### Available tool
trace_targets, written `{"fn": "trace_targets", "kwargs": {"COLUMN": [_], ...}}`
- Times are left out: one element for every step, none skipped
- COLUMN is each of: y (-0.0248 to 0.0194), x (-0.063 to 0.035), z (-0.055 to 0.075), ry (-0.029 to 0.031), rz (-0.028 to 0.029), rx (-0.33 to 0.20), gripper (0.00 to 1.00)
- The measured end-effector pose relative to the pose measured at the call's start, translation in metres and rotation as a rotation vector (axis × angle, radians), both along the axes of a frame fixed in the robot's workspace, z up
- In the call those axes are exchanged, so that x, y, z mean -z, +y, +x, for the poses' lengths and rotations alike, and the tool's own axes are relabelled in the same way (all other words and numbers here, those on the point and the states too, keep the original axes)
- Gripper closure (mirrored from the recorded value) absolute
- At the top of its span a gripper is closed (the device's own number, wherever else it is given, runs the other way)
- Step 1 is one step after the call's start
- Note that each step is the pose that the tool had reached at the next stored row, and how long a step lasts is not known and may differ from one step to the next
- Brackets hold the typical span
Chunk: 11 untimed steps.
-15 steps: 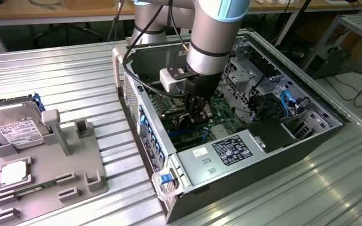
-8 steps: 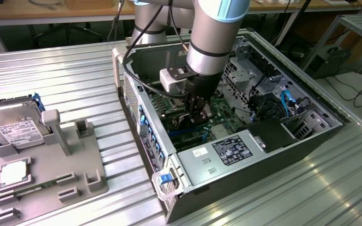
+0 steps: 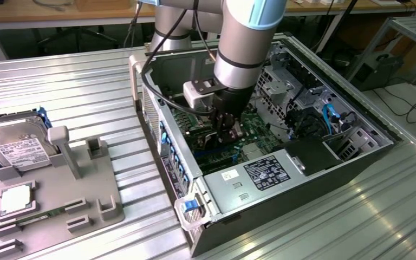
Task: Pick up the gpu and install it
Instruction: 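Insert the gpu into the slot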
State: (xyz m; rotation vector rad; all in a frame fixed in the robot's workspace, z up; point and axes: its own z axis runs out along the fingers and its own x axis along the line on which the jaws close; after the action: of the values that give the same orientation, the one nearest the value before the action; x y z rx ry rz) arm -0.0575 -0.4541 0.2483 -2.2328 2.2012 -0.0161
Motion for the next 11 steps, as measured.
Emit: {"fn": "trace_targets", "kwargs": {"y": [0.0000,0.0000,0.0000,0.0000,0.0000,-0.0001,-0.0001,-0.0001,0.0000,0.0000,0.0000], "x": [0.0007,0.0013,0.0022,0.0028,0.0034,0.0040,0.0043,0.0044,0.0044,0.0045,0.0045], "z": [0.0000,0.0000,0.0000,0.0000,0.0000,0.0000,0.0000,0.0000,0.0000,0.0000,0.0000], "ry": [0.0000,0.0001,0.0001,0.0001,0.0001,0.0002,0.0002,0.0002,0.0002,0.0001,0.0001], "rz": [-0.0001,-0.0002,-0.0002,-0.0002,-0.0002,-0.0001,-0.0001,-0.0001,0.0000,0.0002,0.0002], "rx": [0.000,0.000,0.000,0.000,0.000,0.000,0.000,0.000,0.000,0.000,0.000], "gripper": [0.73,0.73,0.73,0.73,0.73,0.73,0.73,0.73,0.73,0.73,0.73]}}
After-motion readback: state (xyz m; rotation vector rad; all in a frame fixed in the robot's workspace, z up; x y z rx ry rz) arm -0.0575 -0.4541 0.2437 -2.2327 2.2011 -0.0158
